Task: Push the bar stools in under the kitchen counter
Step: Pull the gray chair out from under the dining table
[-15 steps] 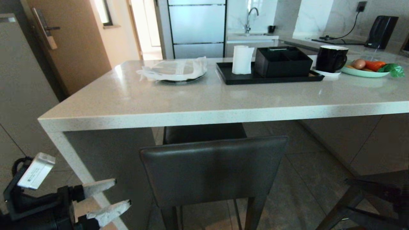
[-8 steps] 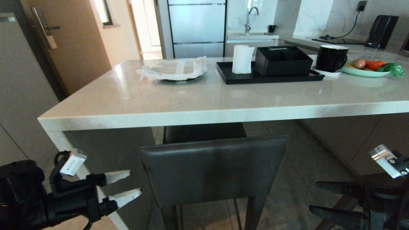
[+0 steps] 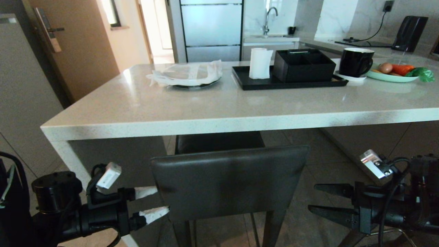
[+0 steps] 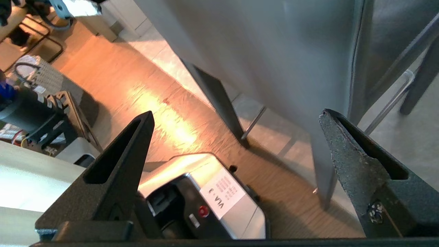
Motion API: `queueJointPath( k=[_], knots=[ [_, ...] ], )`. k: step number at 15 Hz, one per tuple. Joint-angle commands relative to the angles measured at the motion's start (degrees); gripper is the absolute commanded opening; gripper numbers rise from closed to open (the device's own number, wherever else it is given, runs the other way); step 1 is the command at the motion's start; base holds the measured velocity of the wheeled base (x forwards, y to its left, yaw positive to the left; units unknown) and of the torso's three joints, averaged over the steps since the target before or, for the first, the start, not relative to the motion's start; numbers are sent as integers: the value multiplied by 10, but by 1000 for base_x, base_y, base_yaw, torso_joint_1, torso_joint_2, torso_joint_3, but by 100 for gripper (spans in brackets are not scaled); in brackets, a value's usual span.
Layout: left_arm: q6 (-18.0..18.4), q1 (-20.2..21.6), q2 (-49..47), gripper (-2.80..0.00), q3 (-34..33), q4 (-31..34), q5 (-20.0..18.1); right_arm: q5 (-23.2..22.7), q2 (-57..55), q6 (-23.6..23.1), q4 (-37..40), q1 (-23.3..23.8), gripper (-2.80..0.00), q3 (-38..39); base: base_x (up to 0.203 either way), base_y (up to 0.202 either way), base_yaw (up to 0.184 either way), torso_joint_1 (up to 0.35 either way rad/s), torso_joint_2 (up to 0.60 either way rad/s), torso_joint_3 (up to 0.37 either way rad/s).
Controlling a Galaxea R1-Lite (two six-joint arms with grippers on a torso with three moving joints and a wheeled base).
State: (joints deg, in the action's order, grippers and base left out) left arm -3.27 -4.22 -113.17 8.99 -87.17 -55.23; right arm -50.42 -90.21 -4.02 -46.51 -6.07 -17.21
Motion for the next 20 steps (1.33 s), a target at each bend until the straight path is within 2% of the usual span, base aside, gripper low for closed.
queueJointPath(
  k=[1, 3, 6, 10, 15, 18, 20],
  knots=[
    [-1, -2, -22, 0, 23, -5, -2, -4, -61, -1, -31, 2, 0, 2, 0, 0, 0, 0, 0, 0],
    [-3, 6, -30, 0, 41, -5, -1, 0, -111, -1, -99, 5, 0, 2, 0, 0, 0, 0, 0, 0],
    [-1, 18, -16, 0, 29, -5, -1, 4, -173, 0, -191, 15, 0, -2, 0, 0, 0, 0, 0, 0],
    [1, 54, -18, 0, 17, -5, 17, 6, -216, 1, -215, 17, 0, -34, 0, 0, 0, 0, 0, 0],
    [10, 47, -85, 0, 100, -5, 16, 6, -272, 6, -223, 17, 0, -114, 0, 0, 0, 0, 0, 0],
    [9, 47, -122, 0, 155, -5, 7, 8, -283, 29, -223, 8, 0, -161, 0, 0, 0, 0, 0, 0],
    [8, 38, -127, 0, 168, -5, -24, 6, -284, 35, -223, -3, 0, -179, 0, 0, 0, 0, 0, 0]
  ],
)
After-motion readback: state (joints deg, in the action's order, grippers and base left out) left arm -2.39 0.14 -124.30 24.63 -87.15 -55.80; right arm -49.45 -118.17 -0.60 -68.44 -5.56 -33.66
